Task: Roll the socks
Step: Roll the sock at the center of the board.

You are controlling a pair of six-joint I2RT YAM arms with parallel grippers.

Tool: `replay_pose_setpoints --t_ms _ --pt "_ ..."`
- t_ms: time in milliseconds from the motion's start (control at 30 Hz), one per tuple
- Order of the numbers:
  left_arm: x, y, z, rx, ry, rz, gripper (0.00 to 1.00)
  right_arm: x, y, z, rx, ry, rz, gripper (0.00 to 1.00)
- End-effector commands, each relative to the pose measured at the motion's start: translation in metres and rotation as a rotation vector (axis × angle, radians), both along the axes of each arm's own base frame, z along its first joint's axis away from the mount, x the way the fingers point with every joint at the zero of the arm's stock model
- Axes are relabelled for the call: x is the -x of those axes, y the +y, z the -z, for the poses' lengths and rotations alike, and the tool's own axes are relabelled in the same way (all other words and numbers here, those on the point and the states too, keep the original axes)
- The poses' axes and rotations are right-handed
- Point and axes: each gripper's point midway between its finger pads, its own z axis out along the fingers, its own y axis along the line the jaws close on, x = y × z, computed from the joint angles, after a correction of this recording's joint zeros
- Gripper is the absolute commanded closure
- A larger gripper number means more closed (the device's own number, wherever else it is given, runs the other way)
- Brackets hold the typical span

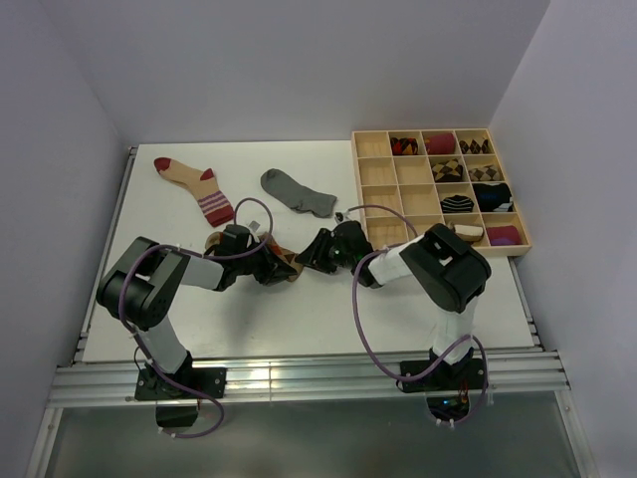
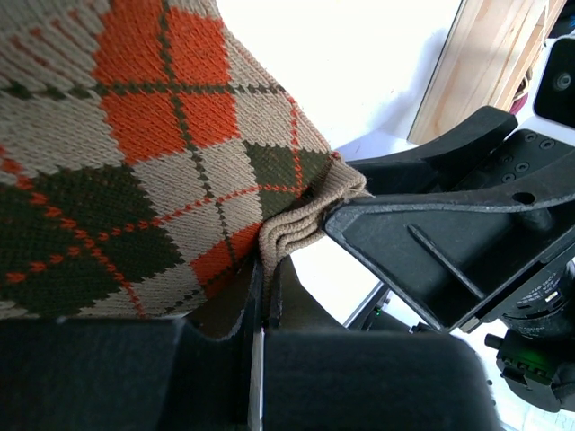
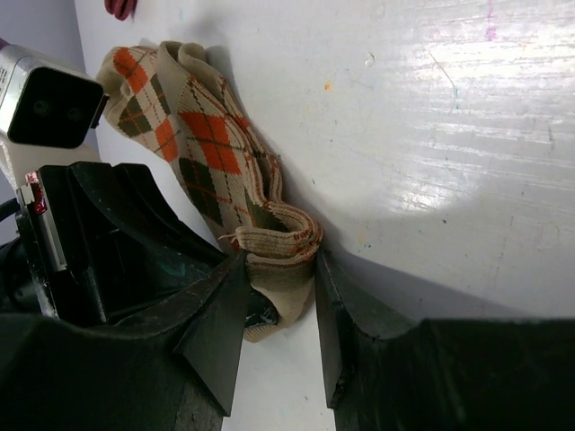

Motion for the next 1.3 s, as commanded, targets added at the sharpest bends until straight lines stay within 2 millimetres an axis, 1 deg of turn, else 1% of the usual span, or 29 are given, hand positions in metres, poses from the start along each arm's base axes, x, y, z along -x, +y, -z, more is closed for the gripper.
replay_pose_setpoints --t_ms 0,167,267,300,333,367,433,467,500,533,567,600,700,733,767,800,833,867,900,933,967,1000,1033,1067,1100,1133,1200,1233,1267 --pt "0.027 0.029 0.052 -0.164 0.148 -0.035 0.99 0.007 -0.012 0.037 0.125 0.064 0.003 0.59" --pt "0.027 0.028 0.052 -0.161 0.147 -0.033 0.99 0.007 -0.013 0.045 0.151 0.083 -0.003 0.64" --pt "0.027 0.029 0.052 -0.163 0.149 -0.032 0.99 0.006 -0.014 0.048 0.173 0.091 -0.002 0.74" --pt "0.027 0.029 0.052 -0.167 0.145 -0.033 0.98 0.004 -0.013 0.047 0.178 0.09 -0.001 0.83" --pt "0.028 0.029 0.052 -0.167 0.146 -0.031 0.97 0.004 -0.014 0.047 0.188 0.09 -0.002 0.89" --pt "0.026 0.029 0.05 -0.167 0.137 -0.032 0.96 0.005 -0.017 0.049 0.208 0.103 0.004 0.99" --pt "0.025 0.032 0.048 -0.185 0.12 -0.034 0.91 0.002 -0.017 0.045 0.224 0.102 0.007 1.0" --pt "0.022 0.032 0.041 -0.188 0.094 -0.034 0.89 0.005 -0.021 0.048 0.248 0.121 0.008 1.0" --pt "0.02 0.034 0.038 -0.206 0.071 -0.032 0.85 0.002 -0.021 0.044 0.255 0.116 0.019 1.0" --pt "0.015 0.038 0.036 -0.232 0.051 -0.043 0.79 0.001 -0.023 0.042 0.266 0.115 0.025 1.0" --pt "0.014 0.041 0.029 -0.253 0.034 -0.047 0.75 0.005 -0.027 0.044 0.294 0.138 0.027 1.0" --pt "0.01 0.043 0.024 -0.277 0.002 -0.043 0.67 0.002 -0.027 0.041 0.306 0.133 0.035 1.0" --pt "0.003 0.051 0.007 -0.356 -0.079 -0.051 0.56 0.002 -0.032 0.039 0.347 0.157 0.048 1.0" --pt "0.002 0.052 0.003 -0.38 -0.104 -0.047 0.49 0.002 -0.033 0.038 0.352 0.163 0.052 1.0" --pt "-0.002 0.056 -0.006 -0.41 -0.143 -0.065 0.46 0.006 -0.035 0.04 0.369 0.182 0.049 1.0" --pt "-0.005 0.059 -0.01 -0.444 -0.182 -0.054 0.43 0.003 -0.033 0.036 0.368 0.179 0.051 1.0" --pt "-0.002 0.057 -0.014 -0.47 -0.207 -0.033 0.4 0.003 -0.033 0.035 0.375 0.184 0.05 1.0" --pt "-0.003 0.056 -0.024 -0.494 -0.27 -0.006 0.39 0.003 -0.033 0.035 0.382 0.189 0.048 1.0" --pt "-0.002 0.05 -0.029 -0.52 -0.324 0.017 0.39 0.005 -0.035 0.035 0.408 0.211 0.047 1.0" --pt "-0.004 0.051 -0.034 -0.556 -0.373 0.02 0.4 0.001 -0.033 0.032 0.403 0.202 0.05 1.0" --pt "-0.005 0.048 -0.043 -0.582 -0.434 0.026 0.4 0.004 -0.035 0.033 0.422 0.219 0.045 1.0" --pt "-0.006 0.056 -0.041 -0.668 -0.491 0.042 0.4 0.0 -0.032 0.029 0.418 0.213 0.046 1.0" --pt "-0.005 0.04 -0.052 -0.664 -0.587 0.065 0.4 0.001 -0.032 0.03 0.426 0.219 0.042 1.0" --pt "-0.005 0.036 -0.058 -0.696 -0.658 0.096 0.4 0.003 -0.032 0.03 0.435 0.233 0.04 1.0" --pt "-0.002 0.034 -0.057 -0.716 -0.689 0.11 0.4 0.002 -0.031 0.028 0.433 0.232 0.037 1.0" --pt "0.0 0.023 -0.065 -0.715 -0.755 0.109 0.4 0.001 -0.031 0.029 0.436 0.237 0.036 1.0" --pt "0.004 0.015 -0.066 -0.737 -0.823 0.149 0.39 0.003 -0.03 0.029 0.436 0.248 0.03 1.0" --pt "0.008 0.007 -0.069 -0.735 -0.858 0.164 0.39 0.004 -0.029 0.031 0.438 0.254 0.026 1.0" --pt "0.006 0.002 -0.071 -0.743 -0.902 0.183 0.39 0.004 -0.029 0.031 0.438 0.256 0.024 1.0"
